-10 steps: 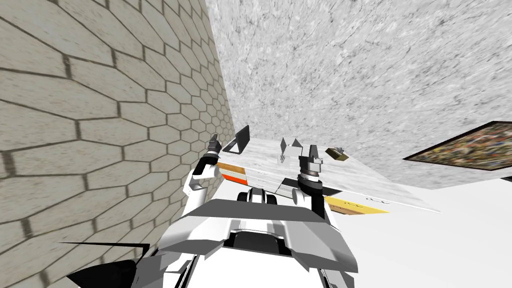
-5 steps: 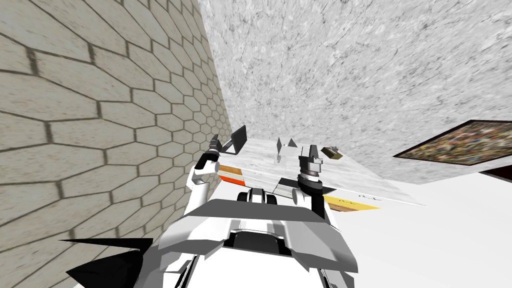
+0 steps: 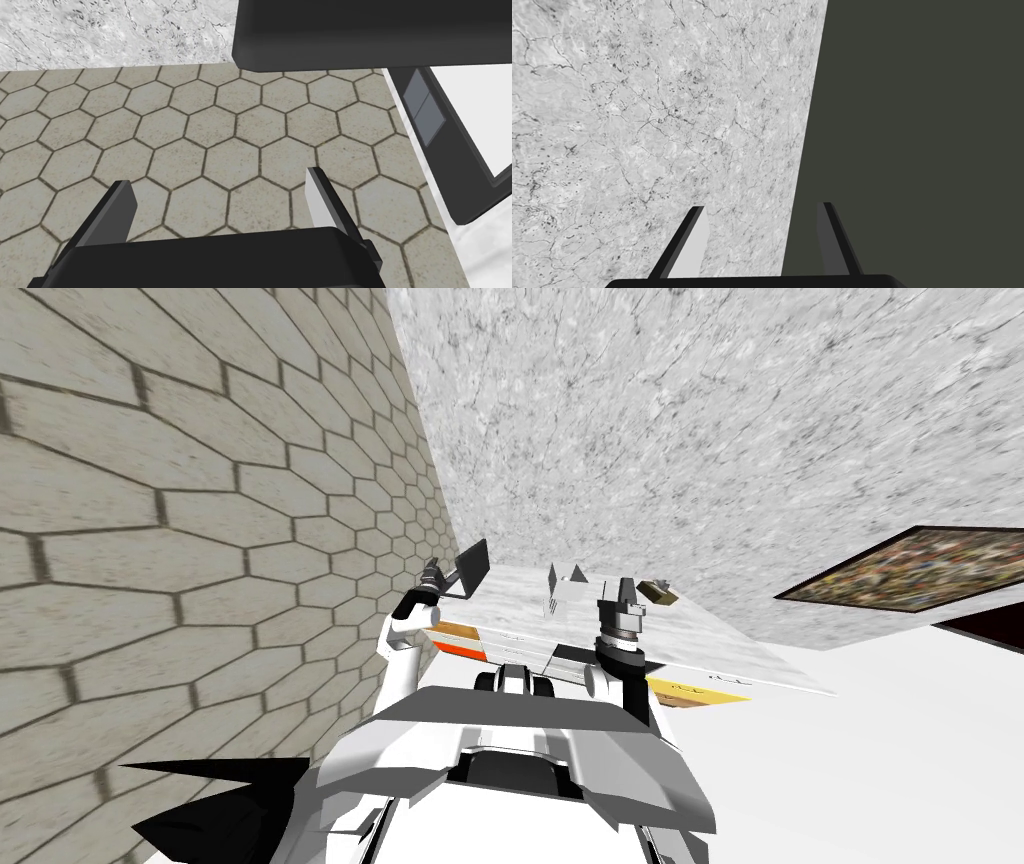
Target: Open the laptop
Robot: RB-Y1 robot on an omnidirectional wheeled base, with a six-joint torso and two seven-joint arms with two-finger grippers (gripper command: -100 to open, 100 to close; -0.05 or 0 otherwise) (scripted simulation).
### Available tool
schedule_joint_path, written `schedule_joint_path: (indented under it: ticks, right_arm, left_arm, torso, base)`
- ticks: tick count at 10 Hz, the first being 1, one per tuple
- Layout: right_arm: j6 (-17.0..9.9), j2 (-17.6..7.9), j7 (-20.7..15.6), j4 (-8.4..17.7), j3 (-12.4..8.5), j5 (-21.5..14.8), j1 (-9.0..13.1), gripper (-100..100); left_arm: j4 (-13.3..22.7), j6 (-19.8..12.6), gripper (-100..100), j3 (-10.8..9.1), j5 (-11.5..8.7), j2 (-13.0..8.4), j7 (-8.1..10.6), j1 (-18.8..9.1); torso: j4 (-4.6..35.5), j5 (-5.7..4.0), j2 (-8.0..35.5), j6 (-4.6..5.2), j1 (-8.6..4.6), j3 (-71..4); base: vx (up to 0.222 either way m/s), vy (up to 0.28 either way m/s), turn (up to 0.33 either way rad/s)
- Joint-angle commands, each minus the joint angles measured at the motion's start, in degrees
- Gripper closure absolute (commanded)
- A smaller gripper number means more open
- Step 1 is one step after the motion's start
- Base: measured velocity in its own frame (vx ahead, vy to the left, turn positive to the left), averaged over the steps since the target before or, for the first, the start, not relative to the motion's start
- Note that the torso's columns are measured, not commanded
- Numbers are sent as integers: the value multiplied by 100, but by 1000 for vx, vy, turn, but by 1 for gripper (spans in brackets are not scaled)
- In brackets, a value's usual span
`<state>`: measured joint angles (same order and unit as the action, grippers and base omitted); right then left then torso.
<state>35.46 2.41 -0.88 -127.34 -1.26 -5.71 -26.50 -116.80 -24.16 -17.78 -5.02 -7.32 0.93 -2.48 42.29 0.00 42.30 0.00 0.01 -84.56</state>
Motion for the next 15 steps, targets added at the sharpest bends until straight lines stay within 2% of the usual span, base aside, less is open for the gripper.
schedule_joint_path:
  ticks: [1,8,9,14,15]
  right_arm:
    - [0,0,0,0,0,0,0,0]
    - [0,0,0,0,0,0,0,0]
    - [0,0,0,0,0,0,0,0]
    - [0,-1,0,0,-1,0,1,0]
    - [0,-1,0,0,0,0,1,0]
  left_arm:
    - [169,-422,-100,-116,-23,27,7,-264]
    - [495,-1274,-100,-368,-82,-80,28,-823]
    - [474,-1201,-100,-346,-69,-54,26,-786]
    - [913,-1171,-100,-961,409,-88,159,-1178]
    - [903,-1159,-100,-884,320,-112,139,-1138]
  torso:
    - [-1,-1,-5,0,-4,-3]
    - [0,0,0,-1,0,0]
    - [0,0,-1,-1,0,-1]
    - [1,0,3,0,-1,2]
    - [0,-2,1,-1,-8,1]
  base:
    - [29,-55,-61]
    - [20,-52,-45]
    - [8,-20,-5]
    - [-49,40,-240]
    - [-35,14,-41]
